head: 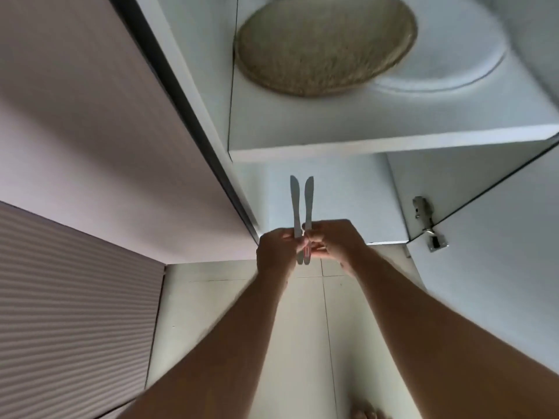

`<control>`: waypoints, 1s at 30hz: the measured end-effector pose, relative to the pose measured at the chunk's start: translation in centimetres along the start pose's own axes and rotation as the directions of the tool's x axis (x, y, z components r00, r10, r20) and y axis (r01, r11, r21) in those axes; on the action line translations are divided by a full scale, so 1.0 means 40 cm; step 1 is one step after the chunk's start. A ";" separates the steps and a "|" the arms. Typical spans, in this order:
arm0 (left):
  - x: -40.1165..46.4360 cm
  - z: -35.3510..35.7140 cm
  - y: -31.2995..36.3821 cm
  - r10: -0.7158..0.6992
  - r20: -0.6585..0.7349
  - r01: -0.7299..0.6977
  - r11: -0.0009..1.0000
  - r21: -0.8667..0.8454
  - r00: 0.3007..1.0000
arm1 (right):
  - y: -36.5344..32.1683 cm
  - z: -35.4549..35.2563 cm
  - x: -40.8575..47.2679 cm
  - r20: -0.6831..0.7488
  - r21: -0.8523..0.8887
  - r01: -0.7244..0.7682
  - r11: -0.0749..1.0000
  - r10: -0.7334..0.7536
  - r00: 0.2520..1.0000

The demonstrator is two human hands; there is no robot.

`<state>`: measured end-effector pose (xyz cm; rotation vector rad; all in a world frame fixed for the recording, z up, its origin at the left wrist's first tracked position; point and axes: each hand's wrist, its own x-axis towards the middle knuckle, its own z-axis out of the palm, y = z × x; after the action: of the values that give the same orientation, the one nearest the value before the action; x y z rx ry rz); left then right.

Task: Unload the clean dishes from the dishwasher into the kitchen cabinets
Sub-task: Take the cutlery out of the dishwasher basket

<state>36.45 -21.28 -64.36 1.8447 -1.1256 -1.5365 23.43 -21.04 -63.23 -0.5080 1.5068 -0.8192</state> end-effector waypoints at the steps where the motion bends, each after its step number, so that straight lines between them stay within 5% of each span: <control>1: 0.048 0.016 -0.014 0.015 -0.006 -0.015 1.000 0.012 1.000 | 0.011 0.000 0.049 0.003 -0.011 0.022 1.000 -0.022 1.000; 12: 0.325 0.138 -0.016 0.115 -0.266 -0.071 0.983 0.167 0.957 | -0.007 0.002 0.387 -0.076 -0.076 0.090 0.993 -0.096 0.992; 20: 0.412 0.151 0.006 0.162 -0.475 -0.073 0.977 0.201 0.865 | -0.036 0.027 0.472 -0.105 -0.176 0.161 0.971 -0.181 0.978; 25: 0.402 0.143 0.021 0.282 -0.406 -0.073 0.886 0.458 0.869 | -0.035 0.030 0.455 -0.131 -0.231 0.180 0.956 -0.214 0.968; 30: 0.391 0.130 0.030 0.387 -0.203 -0.105 0.642 0.760 0.900 | -0.020 0.028 0.431 -0.133 -0.177 0.204 0.963 -0.229 0.964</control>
<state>31.59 -34.18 -73.46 2.1895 -1.9006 -0.5405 22.35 -34.51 -74.04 -0.7564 1.6877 -0.9261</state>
